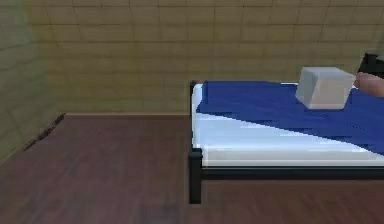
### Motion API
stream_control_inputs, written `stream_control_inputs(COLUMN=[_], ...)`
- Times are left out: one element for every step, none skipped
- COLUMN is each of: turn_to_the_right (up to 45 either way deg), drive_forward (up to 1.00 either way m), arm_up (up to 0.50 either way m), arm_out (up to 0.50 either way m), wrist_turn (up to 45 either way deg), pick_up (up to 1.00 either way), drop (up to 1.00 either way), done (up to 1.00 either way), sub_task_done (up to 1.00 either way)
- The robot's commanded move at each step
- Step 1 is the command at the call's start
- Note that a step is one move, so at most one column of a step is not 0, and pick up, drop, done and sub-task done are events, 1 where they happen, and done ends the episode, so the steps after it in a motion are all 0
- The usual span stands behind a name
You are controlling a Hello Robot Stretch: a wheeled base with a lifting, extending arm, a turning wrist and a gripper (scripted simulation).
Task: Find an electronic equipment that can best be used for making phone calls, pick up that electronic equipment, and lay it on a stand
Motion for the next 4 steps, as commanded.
stream_control_inputs(turn_to_the_right=[-45.0,-45.0,-45.0,-33.0], drive_forward=[0.0,0.0,0.0,0.0], arm_up=[0.0,0.0,0.0,0.0], arm_out=[0.0,0.0,0.0,0.0], wrist_turn=[0.0,0.0,0.0,0.0], pick_up=[0.0,0.0,0.0,0.0], drop=[0.0,0.0,0.0,0.0], done=[0.0,0.0,0.0,0.0], sub_task_done=[0.0,0.0,0.0,0.0])
